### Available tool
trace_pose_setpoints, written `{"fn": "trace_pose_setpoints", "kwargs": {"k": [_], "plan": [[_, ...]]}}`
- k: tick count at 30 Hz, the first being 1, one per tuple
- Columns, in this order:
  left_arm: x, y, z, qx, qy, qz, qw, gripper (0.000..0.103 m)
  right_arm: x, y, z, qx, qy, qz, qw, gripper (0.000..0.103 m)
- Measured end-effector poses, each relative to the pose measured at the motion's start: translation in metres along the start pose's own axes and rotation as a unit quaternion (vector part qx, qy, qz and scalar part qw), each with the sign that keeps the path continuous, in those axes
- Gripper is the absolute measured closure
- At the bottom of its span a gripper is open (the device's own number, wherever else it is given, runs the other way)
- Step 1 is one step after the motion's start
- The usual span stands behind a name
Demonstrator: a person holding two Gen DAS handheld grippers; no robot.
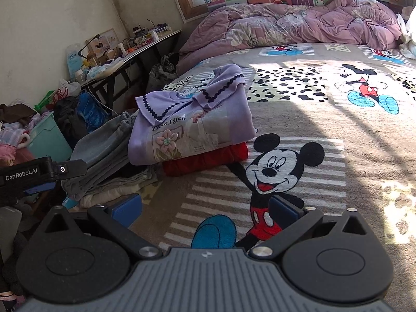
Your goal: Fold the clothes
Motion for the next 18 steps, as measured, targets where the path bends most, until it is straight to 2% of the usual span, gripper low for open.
{"fn": "trace_pose_setpoints", "kwargs": {"k": [4, 9, 11, 12, 15, 18], "plan": [[0.014, 0.003, -0.01, 0.02, 0.014, 0.008, 0.9997, 0.002, 0.013, 0.003, 0.0, -0.021, 0.007, -0.019, 1.0, 0.001], [0.031, -0.003, -0.029, -0.001, 0.041, 0.03, 0.9987, 0.006, 0.032, 0.013, -0.013, -0.04, 0.006, 0.0, 0.999, 0.0], [0.041, -0.006, -0.033, -0.016, 0.045, 0.04, 0.9981, 0.008, 0.041, 0.025, -0.02, -0.016, 0.005, -0.012, 1.0, 0.0], [0.046, -0.007, -0.035, -0.024, 0.046, 0.045, 0.9976, 0.011, 0.045, 0.032, -0.024, 0.005, 0.007, -0.018, 1.0, 0.0], [0.066, -0.004, -0.031, -0.033, 0.035, 0.053, 0.9974, 0.035, 0.061, 0.048, -0.036, 0.033, 0.01, -0.032, 0.999, 0.0], [0.084, -0.003, -0.027, -0.039, 0.029, 0.054, 0.9973, 0.037, 0.076, 0.053, -0.043, 0.021, 0.022, -0.025, 0.999, 0.001]]}}
Point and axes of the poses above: each gripper's, at about its wrist camera, not at the fingertips, and x roughly the way its jaws point, y to its right, z to its underside, the point moved 3 cm from there along x, roughly the way its jaws point, and after that the axes turned 1 degree about -x, right-handed, at the moved point
